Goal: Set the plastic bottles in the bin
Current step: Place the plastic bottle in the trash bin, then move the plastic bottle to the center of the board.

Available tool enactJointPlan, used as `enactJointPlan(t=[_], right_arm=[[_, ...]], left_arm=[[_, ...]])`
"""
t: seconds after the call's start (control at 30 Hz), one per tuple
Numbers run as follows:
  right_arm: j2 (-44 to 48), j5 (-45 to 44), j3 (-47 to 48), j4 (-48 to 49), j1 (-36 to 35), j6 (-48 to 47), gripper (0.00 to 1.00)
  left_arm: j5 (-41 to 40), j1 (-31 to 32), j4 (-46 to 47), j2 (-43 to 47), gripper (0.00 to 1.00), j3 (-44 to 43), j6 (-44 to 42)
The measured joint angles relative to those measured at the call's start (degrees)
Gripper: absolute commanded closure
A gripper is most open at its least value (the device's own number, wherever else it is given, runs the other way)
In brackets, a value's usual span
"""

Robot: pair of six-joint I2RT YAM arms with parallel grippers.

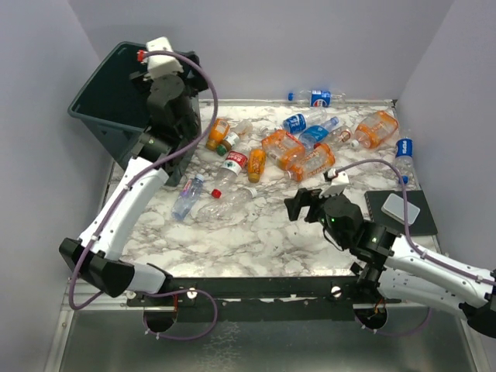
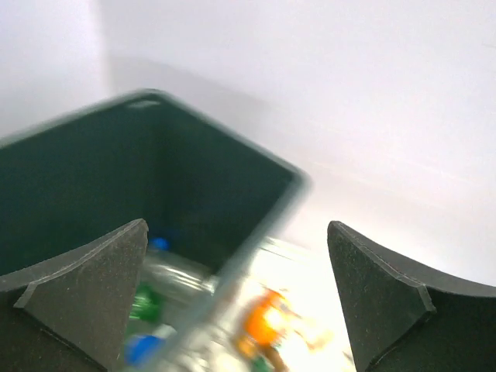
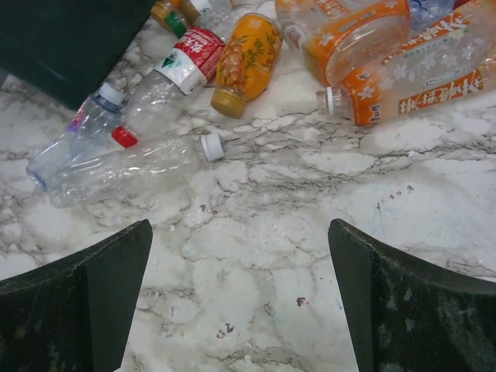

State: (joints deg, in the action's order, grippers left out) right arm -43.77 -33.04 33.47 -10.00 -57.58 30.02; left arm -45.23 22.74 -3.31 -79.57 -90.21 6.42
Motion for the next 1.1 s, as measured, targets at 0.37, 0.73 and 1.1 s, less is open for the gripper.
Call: enactJointPlan(t=[0.37,0.73,1.1], right_arm=[[-7.0,16.6,1.7,0.4,26.9,6.6,0.0],[-18.7,24.1,-0.2,8.6,41.3,16.9,0.0],[-38.1,28.6,8.1,16.3,43.8,22.1,0.01]], left_arm=[[20.8,19.2,-3.9,5.1,0.01,9.9,0.2],[33.3,19.3,-4.0,14.6,0.01,36.7,2.6],[35.3,19.3,2.6,17.8,0.01,44.6,7.3]])
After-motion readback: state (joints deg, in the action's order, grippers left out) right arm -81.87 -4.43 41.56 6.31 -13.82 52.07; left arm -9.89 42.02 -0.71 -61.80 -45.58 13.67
